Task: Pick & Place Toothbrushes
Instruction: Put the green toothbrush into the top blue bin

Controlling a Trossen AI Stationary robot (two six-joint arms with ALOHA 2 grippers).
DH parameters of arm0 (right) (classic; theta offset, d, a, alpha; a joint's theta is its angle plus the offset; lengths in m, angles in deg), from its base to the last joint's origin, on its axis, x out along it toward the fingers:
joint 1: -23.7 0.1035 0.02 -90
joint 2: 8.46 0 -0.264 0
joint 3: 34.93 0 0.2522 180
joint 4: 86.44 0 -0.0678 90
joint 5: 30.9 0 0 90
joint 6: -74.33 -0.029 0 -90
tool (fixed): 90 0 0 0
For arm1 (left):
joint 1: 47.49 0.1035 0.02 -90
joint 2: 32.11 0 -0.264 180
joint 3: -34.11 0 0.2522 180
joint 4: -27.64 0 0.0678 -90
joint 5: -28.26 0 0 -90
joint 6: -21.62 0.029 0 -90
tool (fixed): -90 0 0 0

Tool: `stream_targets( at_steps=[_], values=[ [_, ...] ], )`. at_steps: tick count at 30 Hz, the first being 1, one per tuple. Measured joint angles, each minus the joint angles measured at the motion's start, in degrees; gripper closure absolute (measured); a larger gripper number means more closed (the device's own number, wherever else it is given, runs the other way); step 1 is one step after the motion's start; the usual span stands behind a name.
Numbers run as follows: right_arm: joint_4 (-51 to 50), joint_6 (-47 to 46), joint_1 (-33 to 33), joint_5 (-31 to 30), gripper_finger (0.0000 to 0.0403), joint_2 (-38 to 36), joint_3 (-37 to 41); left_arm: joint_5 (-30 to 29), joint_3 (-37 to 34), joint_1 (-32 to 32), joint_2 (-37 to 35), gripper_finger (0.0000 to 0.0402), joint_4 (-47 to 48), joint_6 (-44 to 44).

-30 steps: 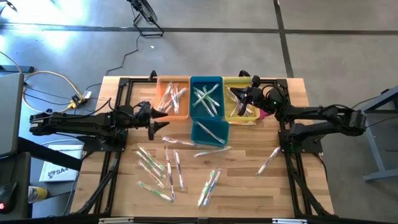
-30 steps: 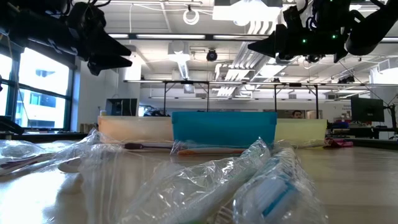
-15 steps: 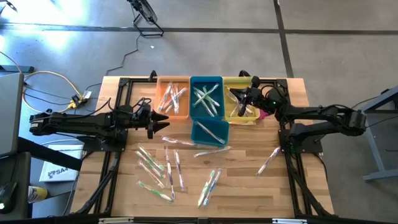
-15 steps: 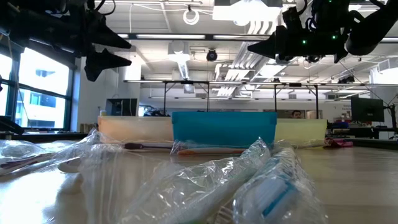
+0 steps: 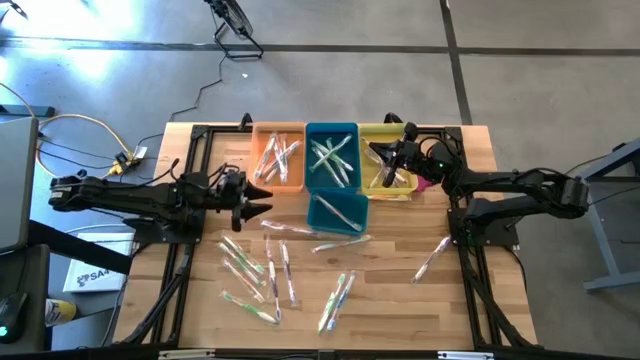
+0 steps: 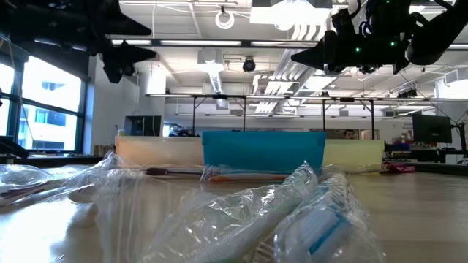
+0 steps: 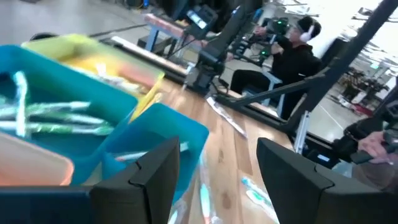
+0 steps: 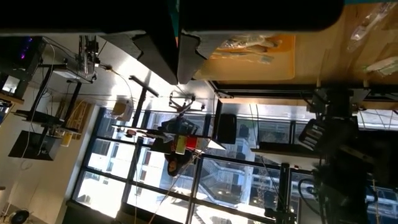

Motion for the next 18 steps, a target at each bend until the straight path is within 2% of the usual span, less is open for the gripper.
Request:
stream_targets(
  at_steps=[4,10,18],
  values=[
    [0.02,-0.02,0.0,-0.01,0.0401,0.0,0.0,-6.33,0.0,-4.74,0.0,0.019,-0.25,2.0],
    [0.15,-0.17,0.0,-0.16,0.0401,0.0,0.0,-16.09,0.02,-10.0,0.87,0.019,1.46,0.5],
    [0.04,-0.17,0.07,-0.16,0.0401,0.0,0.0,-17.82,3.1,-12.39,3.98,0.019,2.11,0.03]
  ],
)
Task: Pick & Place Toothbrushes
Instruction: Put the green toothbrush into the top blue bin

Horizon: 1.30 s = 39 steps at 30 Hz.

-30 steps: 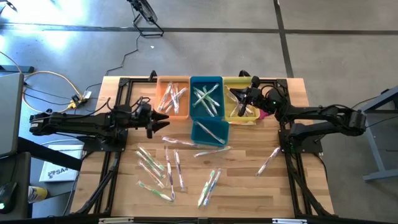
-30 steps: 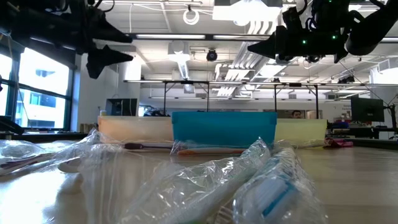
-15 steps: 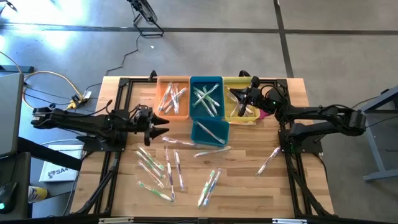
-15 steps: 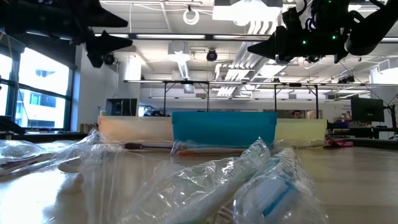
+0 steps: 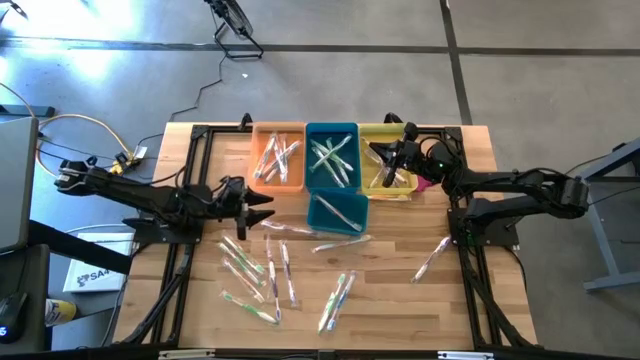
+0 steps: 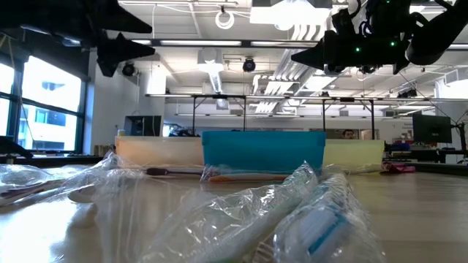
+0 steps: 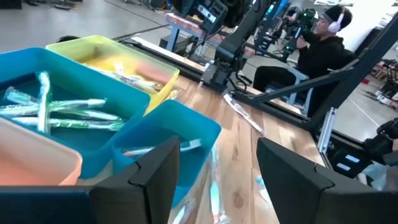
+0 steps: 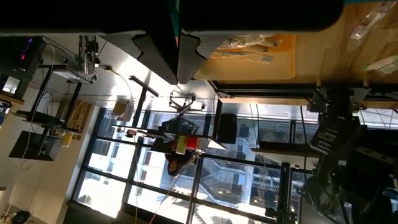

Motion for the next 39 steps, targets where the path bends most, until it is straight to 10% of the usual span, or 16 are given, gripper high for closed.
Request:
stream_targets(
  at_steps=[15,39],
  values=[
    [-1.38,-0.02,0.0,-0.04,0.0401,0.0,0.0,-0.87,13.37,0.13,8.68,0.0235,33.58,-6.47],
    [-4.29,-3.91,0.0,-0.5,0.0401,0.0,0.0,15.76,14.29,0.11,22.19,0.0247,40.49,-5.29]
  ],
)
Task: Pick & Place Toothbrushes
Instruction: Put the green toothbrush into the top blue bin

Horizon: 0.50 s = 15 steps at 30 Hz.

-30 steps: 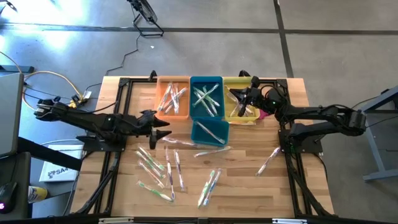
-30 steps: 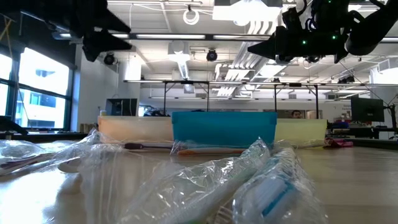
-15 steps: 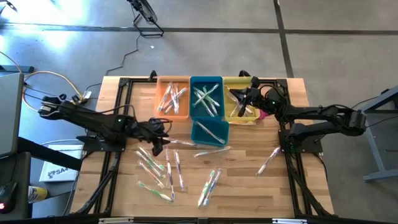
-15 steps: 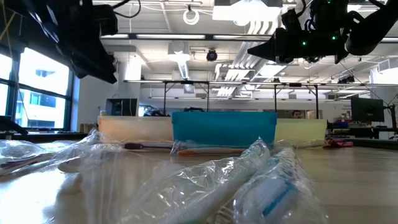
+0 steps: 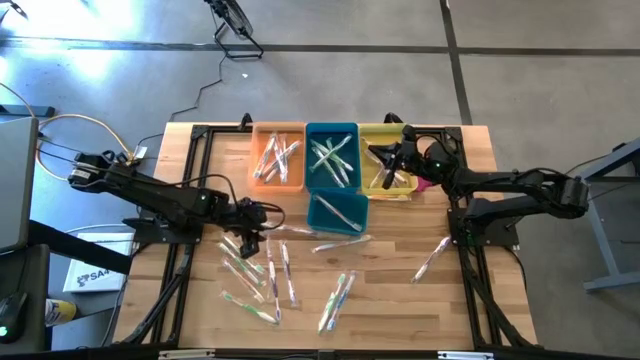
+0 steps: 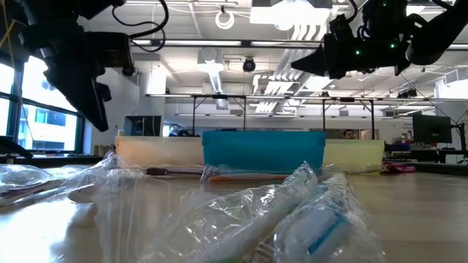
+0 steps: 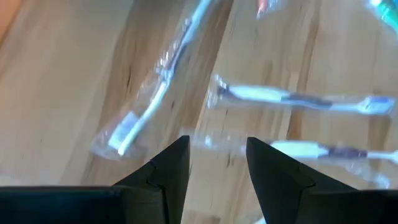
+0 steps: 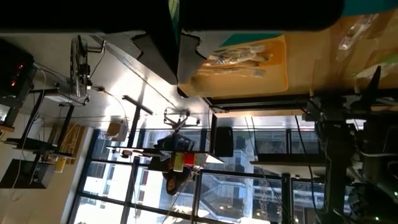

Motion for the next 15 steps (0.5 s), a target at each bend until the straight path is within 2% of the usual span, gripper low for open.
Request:
stream_targets(
  at_steps=[4,12,15],
  values=[
    [-0.22,0.0,0.0,0.0,0.0401,0.0,0.0,-1.8,0.89,0.02,0.0,0.0247,0.09,3.19],
    [-0.13,0.02,-0.02,0.0,0.0401,0.0,0.0,-12.36,3.48,0.04,0.13,0.0247,0.37,14.67],
    [-0.11,-0.04,-0.02,0.0,0.0401,0.0,0.0,-12.55,4.16,0.04,0.12,0.0247,-0.88,14.71]
  ],
)
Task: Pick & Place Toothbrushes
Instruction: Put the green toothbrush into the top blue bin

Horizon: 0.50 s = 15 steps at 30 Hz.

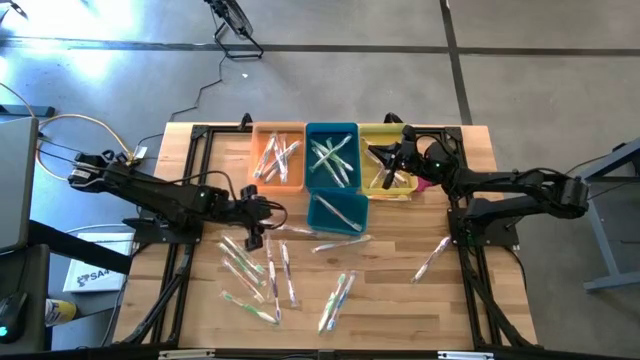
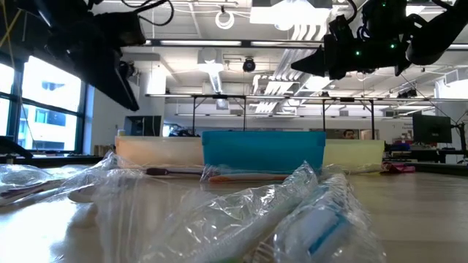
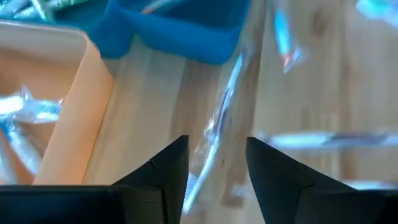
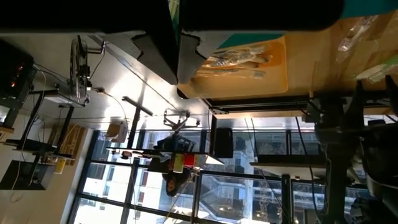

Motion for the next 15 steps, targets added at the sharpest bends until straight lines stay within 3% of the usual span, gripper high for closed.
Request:
stream_targets(
  at_steps=[5,11,15],
  values=[
    [0.07,1.29,0.0,-1.72,0.0401,0.0,0.0,5.65,0.03,0.0,-0.02,0.0247,-3.47,-9.48],
    [0.09,1.57,-0.02,-5.45,0.0401,0.0,0.0,6.41,0.01,0.0,-0.04,0.0247,-3.24,-7.2],
    [0.07,1.57,-0.02,-5.79,0.0401,0.0,0.0,3.94,-0.01,0.0,-0.04,0.0247,-2.46,-1.58]
  ],
)
